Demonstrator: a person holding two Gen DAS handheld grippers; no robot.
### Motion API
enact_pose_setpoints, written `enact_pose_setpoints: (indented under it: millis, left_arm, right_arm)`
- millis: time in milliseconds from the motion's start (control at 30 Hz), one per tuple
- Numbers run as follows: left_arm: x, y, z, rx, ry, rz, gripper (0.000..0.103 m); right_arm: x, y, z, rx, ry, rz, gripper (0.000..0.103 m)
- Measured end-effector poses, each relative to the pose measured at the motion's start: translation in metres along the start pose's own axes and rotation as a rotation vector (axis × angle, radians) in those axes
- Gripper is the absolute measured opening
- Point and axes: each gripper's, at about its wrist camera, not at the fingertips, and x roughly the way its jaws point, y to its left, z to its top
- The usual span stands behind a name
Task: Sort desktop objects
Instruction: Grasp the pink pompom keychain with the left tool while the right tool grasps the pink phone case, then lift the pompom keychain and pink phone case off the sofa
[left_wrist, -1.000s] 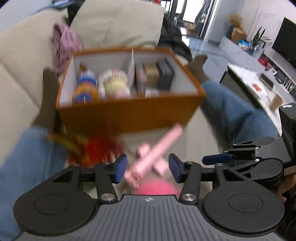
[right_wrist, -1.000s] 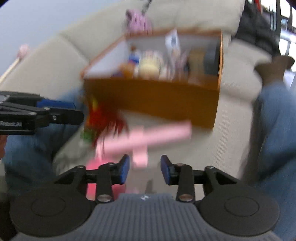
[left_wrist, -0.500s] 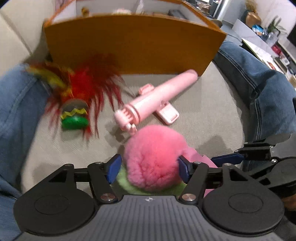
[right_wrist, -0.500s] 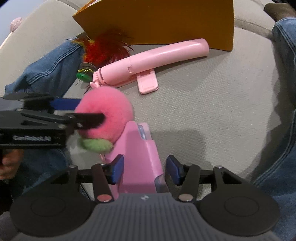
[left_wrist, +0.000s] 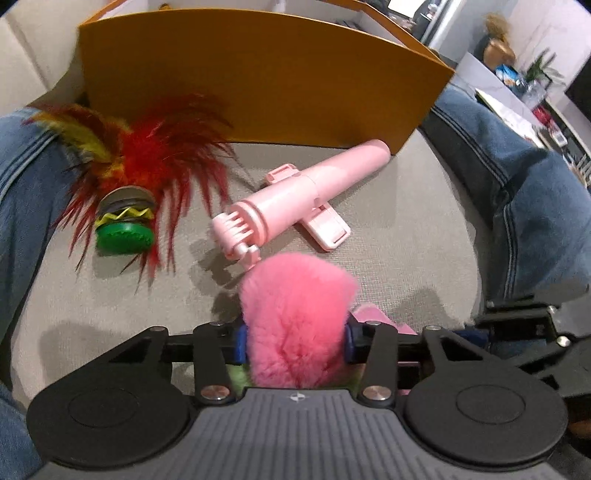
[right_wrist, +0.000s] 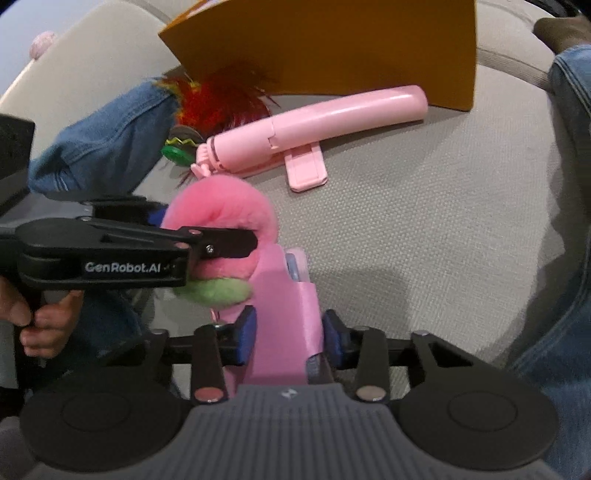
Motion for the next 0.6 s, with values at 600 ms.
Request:
enact_pose_setpoints:
  millis: [600]
  left_arm:
    - [-0.028, 0.017, -0.010, -0.050, -0.032, 0.067, 0.049]
  right_arm:
    - [0.010, 0.037, -0.004, -0.108, 0.060, 0.132, 0.021]
